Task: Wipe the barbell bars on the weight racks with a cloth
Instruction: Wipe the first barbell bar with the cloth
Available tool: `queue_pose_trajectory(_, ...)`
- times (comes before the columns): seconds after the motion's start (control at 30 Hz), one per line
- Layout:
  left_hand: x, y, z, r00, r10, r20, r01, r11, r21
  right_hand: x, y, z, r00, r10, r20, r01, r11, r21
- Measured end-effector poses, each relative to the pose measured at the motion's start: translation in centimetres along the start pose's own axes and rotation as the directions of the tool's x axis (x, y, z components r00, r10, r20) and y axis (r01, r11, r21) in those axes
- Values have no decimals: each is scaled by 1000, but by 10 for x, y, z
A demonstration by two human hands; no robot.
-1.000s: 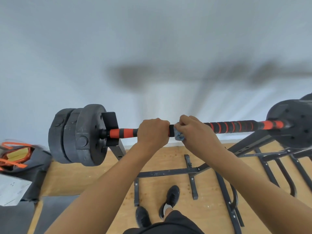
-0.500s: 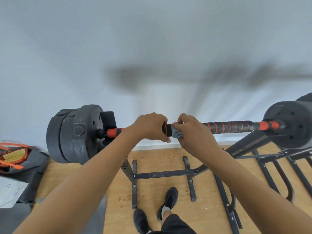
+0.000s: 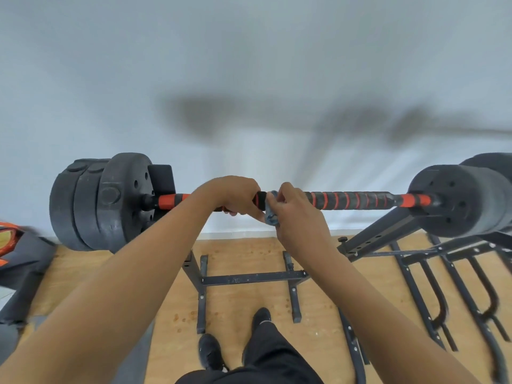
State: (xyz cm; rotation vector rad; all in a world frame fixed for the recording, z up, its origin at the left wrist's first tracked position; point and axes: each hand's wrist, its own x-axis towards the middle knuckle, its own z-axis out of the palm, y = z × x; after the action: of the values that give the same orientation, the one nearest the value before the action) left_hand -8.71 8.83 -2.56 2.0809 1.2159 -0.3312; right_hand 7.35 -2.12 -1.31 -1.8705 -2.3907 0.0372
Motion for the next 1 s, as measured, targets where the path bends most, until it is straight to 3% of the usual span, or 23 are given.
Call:
queue_pose_trajectory(0.07, 0, -2, -6, 998, 7, 56, -1, 995, -96, -13, 0, 3, 1000, -12, 19, 11, 998, 58)
queue_pose_trajectory(0.17, 4, -7, -1, 1000, 12, 29, -9, 994, -107, -33, 9, 3, 994, -55, 95, 27, 961, 274)
queue_pose_trajectory(0.37, 7, -2, 9, 988, -80, -133, 85, 996, 34, -1, 54, -65, 992, 77, 104, -127, 739, 661)
queue_pose_trajectory(0.47, 7, 2, 12, 980, -124, -153, 133, 990, 54, 43, 72, -67, 990, -30, 139, -48, 846, 531)
queue_pose_trajectory(0.57, 1, 1, 21, 935, -84, -343, 147, 976, 159, 82, 76, -44, 950, -162, 267, 54, 927, 372)
queue_pose_trajectory(0.63, -5, 4, 34, 854, -14, -520, 175, 949, 263, 96, 71, -35, 896, -242, 373, 129, 944, 303)
queue_pose_trajectory(0.77, -3, 15, 64, 698, 80, -712, 294, 874, 387, 108, 70, -29, 821, -259, 509, 70, 930, 361)
queue_pose_trajectory(0.9, 0, 21, 51, 771, -28, -636, 351, 853, 388, 91, 72, -25, 851, -273, 449, 91, 918, 386)
queue_pose_trajectory(1.0, 0, 22, 40, 808, -64, -586, 325, 878, 351, 77, 72, -18, 889, -347, 299, 254, 916, 310)
